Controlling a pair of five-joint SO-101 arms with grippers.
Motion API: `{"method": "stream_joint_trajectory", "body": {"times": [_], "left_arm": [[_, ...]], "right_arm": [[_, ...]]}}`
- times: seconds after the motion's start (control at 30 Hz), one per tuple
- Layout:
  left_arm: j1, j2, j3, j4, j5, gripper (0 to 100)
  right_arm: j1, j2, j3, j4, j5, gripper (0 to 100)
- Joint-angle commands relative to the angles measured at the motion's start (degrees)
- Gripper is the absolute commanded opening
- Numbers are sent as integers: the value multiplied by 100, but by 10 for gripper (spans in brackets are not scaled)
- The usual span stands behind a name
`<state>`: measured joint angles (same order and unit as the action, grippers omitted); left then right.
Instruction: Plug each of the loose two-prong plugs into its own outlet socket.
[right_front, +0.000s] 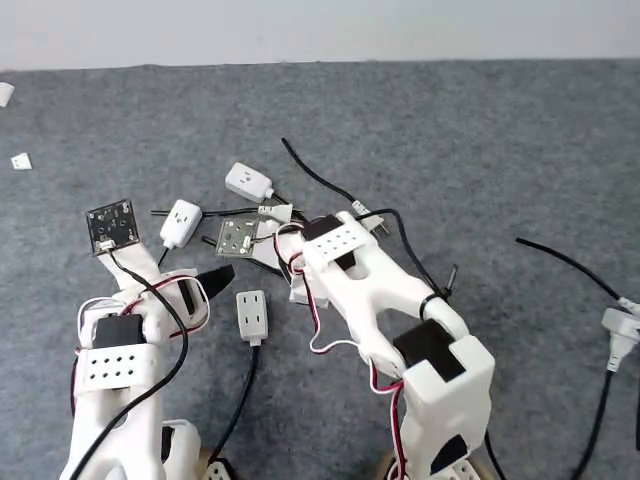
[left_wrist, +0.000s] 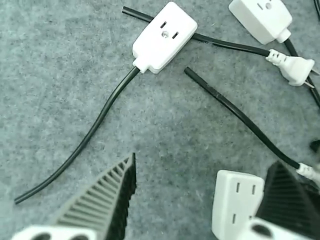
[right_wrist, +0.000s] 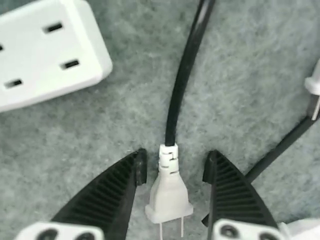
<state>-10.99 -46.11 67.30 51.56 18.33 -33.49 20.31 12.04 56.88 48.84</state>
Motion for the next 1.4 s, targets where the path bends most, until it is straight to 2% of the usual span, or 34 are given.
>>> {"method": "stream_joint_trajectory", "body": {"times": [0.0, 0.17, 0.37, 0.47, 0.8, 1.03, 1.2, 1.37], "left_arm": [[-18, -105, -48, -158, -44, 379], [-18, -105, -48, -158, -44, 379], [-18, -105, -48, -158, -44, 379], [-18, -105, -48, -158, -44, 379], [-18, -105, -48, -158, -44, 379], [-18, -105, -48, -158, -44, 379], [-18, 9, -75, -299, -18, 379], [-62, 888, -497, -316, 123, 379]], "right_arm": [[-48, 101, -536, 312, 62, 180], [-48, 180, -633, 400, 53, 65], [-22, 180, -642, 585, 53, 63], [-13, 180, -642, 629, 62, 4], [-13, 180, -1108, 1367, -9, 10], [57, 163, -1793, 1789, -826, 10], [84, 163, -2444, 1982, -1829, 10], [207, -75, -2593, 1771, -2910, 10]]}}
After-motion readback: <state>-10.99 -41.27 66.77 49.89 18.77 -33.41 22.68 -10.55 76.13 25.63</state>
